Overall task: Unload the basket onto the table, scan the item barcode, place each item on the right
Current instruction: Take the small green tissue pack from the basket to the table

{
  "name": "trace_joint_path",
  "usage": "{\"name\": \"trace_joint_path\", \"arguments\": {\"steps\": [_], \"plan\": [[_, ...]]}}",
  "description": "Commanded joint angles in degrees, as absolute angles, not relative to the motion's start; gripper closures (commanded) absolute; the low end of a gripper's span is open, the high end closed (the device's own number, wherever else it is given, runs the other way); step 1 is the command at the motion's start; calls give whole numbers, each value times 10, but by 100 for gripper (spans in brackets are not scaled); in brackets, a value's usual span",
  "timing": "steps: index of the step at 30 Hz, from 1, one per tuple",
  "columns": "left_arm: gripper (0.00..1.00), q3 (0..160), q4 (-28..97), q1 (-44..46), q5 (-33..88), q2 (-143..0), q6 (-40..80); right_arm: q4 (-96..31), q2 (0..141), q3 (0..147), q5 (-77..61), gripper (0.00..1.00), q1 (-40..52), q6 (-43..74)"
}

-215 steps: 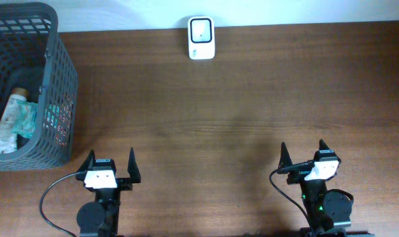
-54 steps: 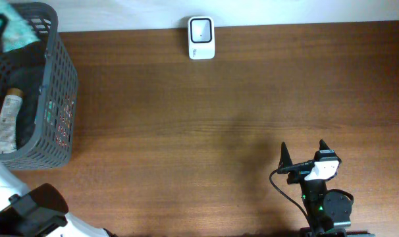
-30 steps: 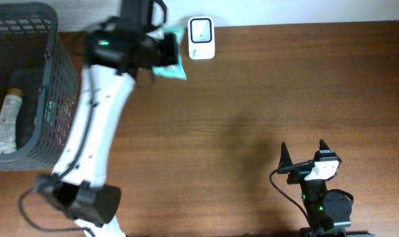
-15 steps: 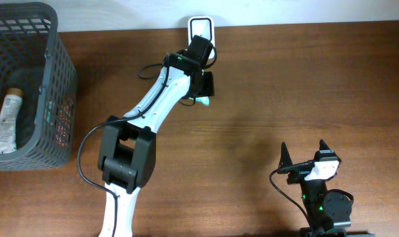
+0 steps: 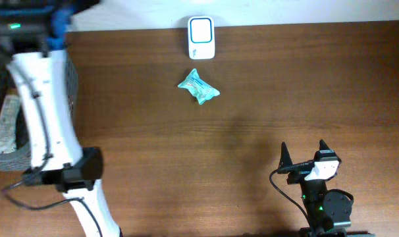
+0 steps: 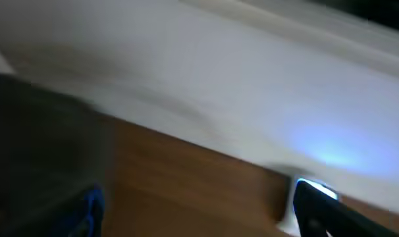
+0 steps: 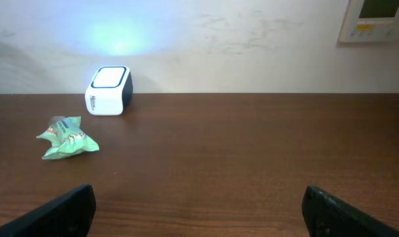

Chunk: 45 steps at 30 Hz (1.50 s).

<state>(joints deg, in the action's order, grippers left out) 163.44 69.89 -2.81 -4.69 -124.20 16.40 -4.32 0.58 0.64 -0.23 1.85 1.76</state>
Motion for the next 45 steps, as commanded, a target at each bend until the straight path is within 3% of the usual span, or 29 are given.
{"name": "trace_joint_path", "arguments": {"steps": [1,6,12,16,25,36,40,42,43,45], "plan": [[21,1632,734,-117,-80,-1240,80,-46,2,3,3,1,15,24],[21,1556,747,-239,-77,-1240,63,-46,2,3,2,2,15,24],[18,1339,697,-277,-78,-1240,-1,-46,2,3,3,1,15,24],[39,1211,634,-287,-77,-1241,0,-46,2,3,2,1,15,24],[34,1133,610,-330,28,-1270,-62,-46,2,3,2,1,15,24],[52,1132,616,-331,29,-1340,-62,-46,2,3,3,1,15,24],[65,1132,626,-332,101,-1346,-88,-46,2,3,2,1,15,24],[46,1132,633,-332,142,-1347,-91,-46,2,3,3,1,15,24],[51,1132,637,-332,142,-1347,-91,-46,2,3,2,1,15,24],[94,1133,637,-332,142,-1347,-91,-46,2,3,3,1,15,24]]}}
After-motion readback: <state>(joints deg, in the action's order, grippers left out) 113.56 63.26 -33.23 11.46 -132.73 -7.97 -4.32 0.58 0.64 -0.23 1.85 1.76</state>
